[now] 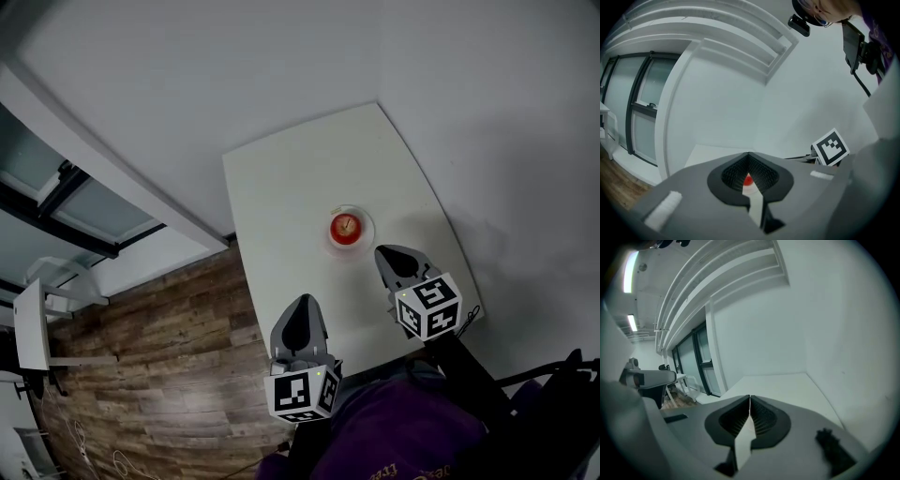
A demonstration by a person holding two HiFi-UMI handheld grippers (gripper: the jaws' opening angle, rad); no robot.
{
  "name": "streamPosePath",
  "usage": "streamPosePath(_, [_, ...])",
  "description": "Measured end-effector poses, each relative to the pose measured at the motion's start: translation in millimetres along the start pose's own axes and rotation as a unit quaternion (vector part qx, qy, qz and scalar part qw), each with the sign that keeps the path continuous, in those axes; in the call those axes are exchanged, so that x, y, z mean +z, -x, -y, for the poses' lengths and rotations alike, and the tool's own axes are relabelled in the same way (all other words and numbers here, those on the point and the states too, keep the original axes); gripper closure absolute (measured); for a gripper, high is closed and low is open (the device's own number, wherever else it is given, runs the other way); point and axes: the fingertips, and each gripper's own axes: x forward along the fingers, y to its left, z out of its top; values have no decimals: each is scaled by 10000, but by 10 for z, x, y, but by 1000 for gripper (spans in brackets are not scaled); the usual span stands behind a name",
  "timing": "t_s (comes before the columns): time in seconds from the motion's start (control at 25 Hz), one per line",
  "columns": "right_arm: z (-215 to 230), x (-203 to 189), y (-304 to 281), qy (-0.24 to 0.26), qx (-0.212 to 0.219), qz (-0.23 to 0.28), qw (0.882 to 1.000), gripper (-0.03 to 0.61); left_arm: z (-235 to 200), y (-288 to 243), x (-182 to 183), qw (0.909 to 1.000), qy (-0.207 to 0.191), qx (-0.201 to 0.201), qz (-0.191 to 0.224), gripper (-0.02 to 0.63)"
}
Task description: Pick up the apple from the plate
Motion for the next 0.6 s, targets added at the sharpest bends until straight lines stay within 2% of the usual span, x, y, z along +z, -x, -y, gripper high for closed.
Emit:
streamPosePath(0.2, [-4, 29, -186, 159, 500, -62, 9986, 566, 22, -185, -1, 9999, 57, 84, -51, 607])
streamPosePath(0.36, [15, 46, -301, 202, 547, -124, 9982, 564, -7, -248, 37, 9999, 50, 31, -109, 607])
streamPosePath(0.6, [59, -32, -545, 203, 585, -330, 9975, 445, -82, -398, 74, 9997, -5, -155, -170, 607])
